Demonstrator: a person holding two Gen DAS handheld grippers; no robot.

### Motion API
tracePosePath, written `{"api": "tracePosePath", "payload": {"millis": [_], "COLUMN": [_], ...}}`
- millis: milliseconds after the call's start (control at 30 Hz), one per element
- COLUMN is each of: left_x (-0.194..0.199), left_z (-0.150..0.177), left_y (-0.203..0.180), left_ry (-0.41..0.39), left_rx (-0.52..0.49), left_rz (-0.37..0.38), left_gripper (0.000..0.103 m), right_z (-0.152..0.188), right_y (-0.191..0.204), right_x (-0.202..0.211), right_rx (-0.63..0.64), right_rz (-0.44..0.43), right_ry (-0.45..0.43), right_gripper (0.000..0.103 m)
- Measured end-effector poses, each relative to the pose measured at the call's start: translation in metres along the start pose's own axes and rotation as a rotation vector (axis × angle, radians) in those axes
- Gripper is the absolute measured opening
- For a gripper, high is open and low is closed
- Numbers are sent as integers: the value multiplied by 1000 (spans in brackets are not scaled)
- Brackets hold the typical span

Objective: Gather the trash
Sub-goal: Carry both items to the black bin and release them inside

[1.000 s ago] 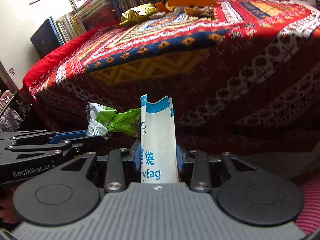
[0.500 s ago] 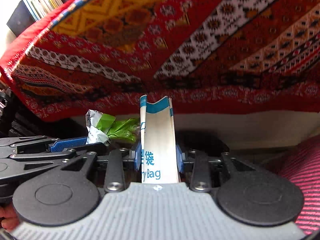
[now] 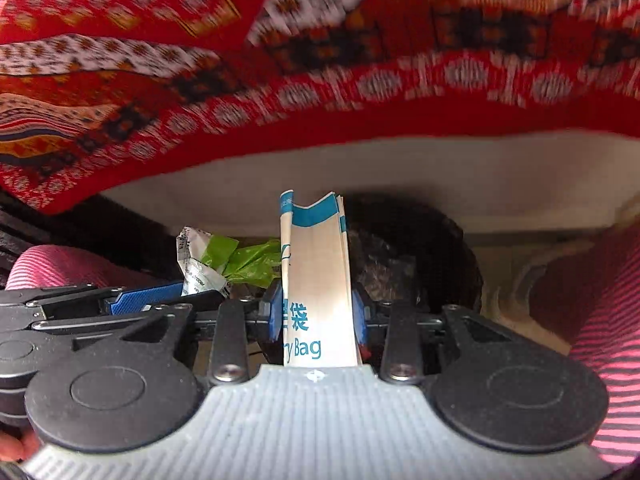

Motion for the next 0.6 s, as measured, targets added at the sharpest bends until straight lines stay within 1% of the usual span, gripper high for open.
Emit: {"api": "tracePosePath", "payload": {"millis": [133, 233, 400, 600], "left_x": [-25, -38, -52, -58], "left_z": [5, 11, 16, 16], "left_y": [6, 10, 11, 18], "left_ry": [50, 87, 121, 133], "left_rx": [46, 72, 81, 98], "left_rz": [-28, -31, -44, -31], "left_gripper": [26, 26, 26, 27], "right_z": [8, 15, 17, 17], "right_y": [-6, -9, -16, -23], "right_x": [-21, -34, -40, -45], "right_rx": [-45, -69, -104, -151], "right_rz": [-2, 5, 12, -1], "right_ry": [38, 70, 97, 103], "right_gripper": [39, 39, 40, 47]}}
Point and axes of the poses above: each gripper's, at about its wrist camera, not at the fingertips, and x roughly against the way its jaws point, y to its left, z to its underside, the point moved 5 cm from there along -x, roughly the way its jaws point, and after that the axes turned 2 degrees about x, right-handed, at the moved point
